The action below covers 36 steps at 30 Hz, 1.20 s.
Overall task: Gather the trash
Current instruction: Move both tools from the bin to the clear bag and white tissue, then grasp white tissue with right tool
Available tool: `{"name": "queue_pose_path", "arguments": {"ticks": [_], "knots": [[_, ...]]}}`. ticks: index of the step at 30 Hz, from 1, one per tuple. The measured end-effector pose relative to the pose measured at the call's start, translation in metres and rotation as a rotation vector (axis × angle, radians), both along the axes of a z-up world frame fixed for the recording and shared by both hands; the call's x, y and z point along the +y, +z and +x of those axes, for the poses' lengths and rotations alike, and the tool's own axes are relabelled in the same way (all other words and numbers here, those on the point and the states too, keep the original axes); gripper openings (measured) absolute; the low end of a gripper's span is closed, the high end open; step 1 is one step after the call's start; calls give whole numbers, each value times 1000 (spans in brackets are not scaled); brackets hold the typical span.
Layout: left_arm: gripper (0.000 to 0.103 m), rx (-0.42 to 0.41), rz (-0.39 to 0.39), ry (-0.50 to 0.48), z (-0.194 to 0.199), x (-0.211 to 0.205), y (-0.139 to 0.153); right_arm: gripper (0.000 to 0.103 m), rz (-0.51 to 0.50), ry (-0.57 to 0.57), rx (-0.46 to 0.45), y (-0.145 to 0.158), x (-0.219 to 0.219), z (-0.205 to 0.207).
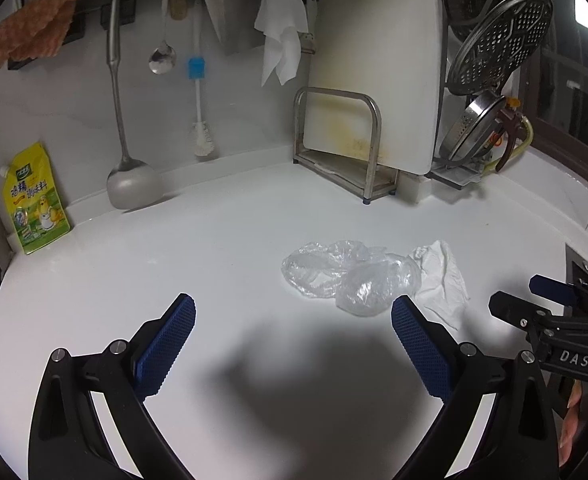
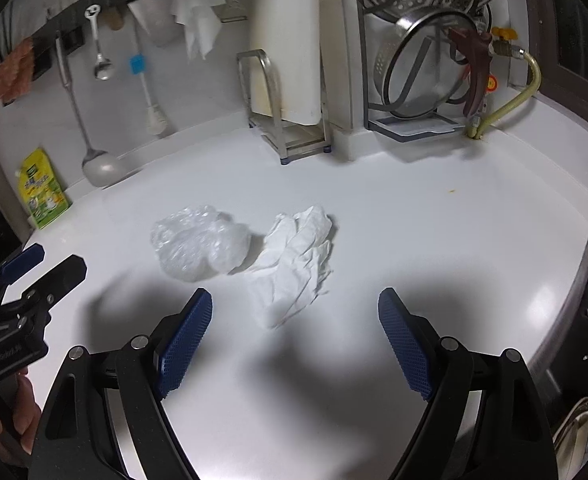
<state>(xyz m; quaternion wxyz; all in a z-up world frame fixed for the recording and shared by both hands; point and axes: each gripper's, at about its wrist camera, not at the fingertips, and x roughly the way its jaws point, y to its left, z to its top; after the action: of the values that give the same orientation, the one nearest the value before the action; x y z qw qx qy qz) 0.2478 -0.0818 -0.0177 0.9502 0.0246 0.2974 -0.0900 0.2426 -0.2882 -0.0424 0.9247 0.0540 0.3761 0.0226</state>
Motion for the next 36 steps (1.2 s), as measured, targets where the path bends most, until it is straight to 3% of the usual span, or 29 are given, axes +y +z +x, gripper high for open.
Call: {"name": "queue_pose_path", "arguments": {"ticks": [10,24,26,28,30,33,36], "knots": [[97,31,17,23,35,-10,-14,81,20,-17,68,-22,-13,54],[97,46,34,-9,42,-23,-20,81,-61,-1,162,-40,0,90],[97,49,31,-12,42,-24,-21,71,-53,-4,153,-39,-3,91],[97,54,30,-15,43,-26,-22,45,-50,6,163,-40,-3,93],[97,58,27,-19,43,-28,-22,33,-46,18,174,-42,-3,93],[97,60,21,-21,44,-32,-21,18,-43,43,163,-40,-1,90],[97,67,9,-23,47,-37,-21,16,-19,35,113,-29,-8,84]]}}
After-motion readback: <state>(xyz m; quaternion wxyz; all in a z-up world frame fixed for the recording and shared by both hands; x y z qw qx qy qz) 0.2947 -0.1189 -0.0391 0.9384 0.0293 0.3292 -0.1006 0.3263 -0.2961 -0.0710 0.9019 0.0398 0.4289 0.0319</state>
